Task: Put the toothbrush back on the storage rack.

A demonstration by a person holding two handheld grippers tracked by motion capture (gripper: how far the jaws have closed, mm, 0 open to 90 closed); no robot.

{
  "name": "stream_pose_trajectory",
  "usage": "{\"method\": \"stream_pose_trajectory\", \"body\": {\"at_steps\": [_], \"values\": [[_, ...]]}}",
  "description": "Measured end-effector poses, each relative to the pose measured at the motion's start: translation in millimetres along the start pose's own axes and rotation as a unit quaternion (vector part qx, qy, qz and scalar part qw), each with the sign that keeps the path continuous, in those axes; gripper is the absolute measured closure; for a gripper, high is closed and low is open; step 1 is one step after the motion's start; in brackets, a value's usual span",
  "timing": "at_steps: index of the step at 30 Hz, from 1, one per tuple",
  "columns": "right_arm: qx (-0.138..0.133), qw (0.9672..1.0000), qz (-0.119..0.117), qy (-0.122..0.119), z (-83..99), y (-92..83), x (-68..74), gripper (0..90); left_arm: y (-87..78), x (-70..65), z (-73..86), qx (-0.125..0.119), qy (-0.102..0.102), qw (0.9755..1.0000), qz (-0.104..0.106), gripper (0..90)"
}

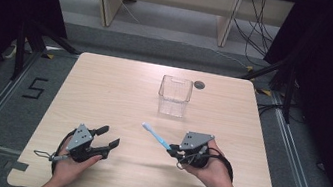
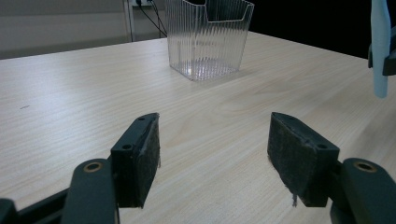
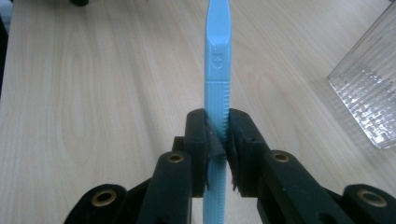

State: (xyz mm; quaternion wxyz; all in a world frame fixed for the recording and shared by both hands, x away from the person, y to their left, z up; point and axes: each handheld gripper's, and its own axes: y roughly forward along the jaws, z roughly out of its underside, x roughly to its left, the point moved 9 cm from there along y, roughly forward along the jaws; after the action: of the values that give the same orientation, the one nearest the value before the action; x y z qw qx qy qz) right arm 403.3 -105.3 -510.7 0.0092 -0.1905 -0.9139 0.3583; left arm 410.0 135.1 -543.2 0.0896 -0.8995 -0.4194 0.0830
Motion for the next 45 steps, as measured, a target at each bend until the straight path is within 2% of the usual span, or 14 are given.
{"method": "stream_pose_trajectory", "body": {"at_steps": [6,8,13,17,26,27,30,31,34,36,37,39,41,45], "values": [[-0.019,0.9997,0.012,0.011,0.2,2.6,-2.6,79.2,-0.2,0.1,0.0,0.000,-0.001,1.0000,0.001,34.3],[-0.030,0.9993,0.019,0.007,-1.3,3.0,-4.4,79.2,-0.2,-0.1,0.0,0.000,-0.001,1.0000,0.001,34.3],[-0.068,0.9969,0.029,0.028,-5.0,4.9,-3.9,79.2,0.7,-0.2,-0.8,-0.008,-0.004,0.9999,0.005,34.3],[-0.103,0.9930,0.033,0.047,-6.3,7.4,-3.6,79.2,0.6,-0.3,-0.9,-0.009,-0.004,0.9999,0.006,34.3],[-0.146,0.9858,0.056,0.062,-7.7,6.9,-8.3,79.2,-0.5,0.2,-0.1,-0.001,-0.003,1.0000,0.002,34.4],[-0.153,0.9839,0.056,0.073,-8.0,7.6,-7.5,79.2,0.7,-0.2,-0.9,-0.009,-0.004,0.9999,0.006,34.4],[-0.177,0.9786,0.057,0.088,-10.4,8.5,-7.9,79.2,-0.4,0.0,0.1,0.001,-0.004,1.0000,0.003,34.4],[-0.179,0.9772,0.076,0.086,-9.7,7.7,-11.2,79.2,-0.3,0.1,0.1,0.001,-0.005,1.0000,0.003,34.5],[-0.185,0.9746,0.064,0.109,-9.8,9.8,-8.0,79.2,0.9,-0.5,-0.9,-0.007,-0.013,0.9998,0.011,35.5],[-0.182,0.9741,0.072,0.113,-8.7,9.6,-9.2,79.1,0.5,-0.4,-0.9,-0.002,-0.017,0.9997,0.015,37.0],[-0.192,0.9727,0.081,0.103,-10.4,10.1,-11.9,79.1,0.1,-1.1,-2.0,-0.001,-0.024,0.9996,0.017,37.4],[-0.193,0.9722,0.082,0.104,-11.0,10.4,-12.1,79.1,0.5,-2.9,-8.9,-0.012,-0.027,0.9993,0.024,37.6],[-0.202,0.9694,0.093,0.104,-13.1,11.1,-13.8,79.1,0.1,-6.1,-18.0,-0.019,-0.034,0.9988,0.030,37.6],[-0.204,0.9687,0.078,0.117,-15.7,13.2,-9.3,79.1,2.0,-14.9,-37.1,-0.029,-0.037,0.9976,0.052,37.9]]}}
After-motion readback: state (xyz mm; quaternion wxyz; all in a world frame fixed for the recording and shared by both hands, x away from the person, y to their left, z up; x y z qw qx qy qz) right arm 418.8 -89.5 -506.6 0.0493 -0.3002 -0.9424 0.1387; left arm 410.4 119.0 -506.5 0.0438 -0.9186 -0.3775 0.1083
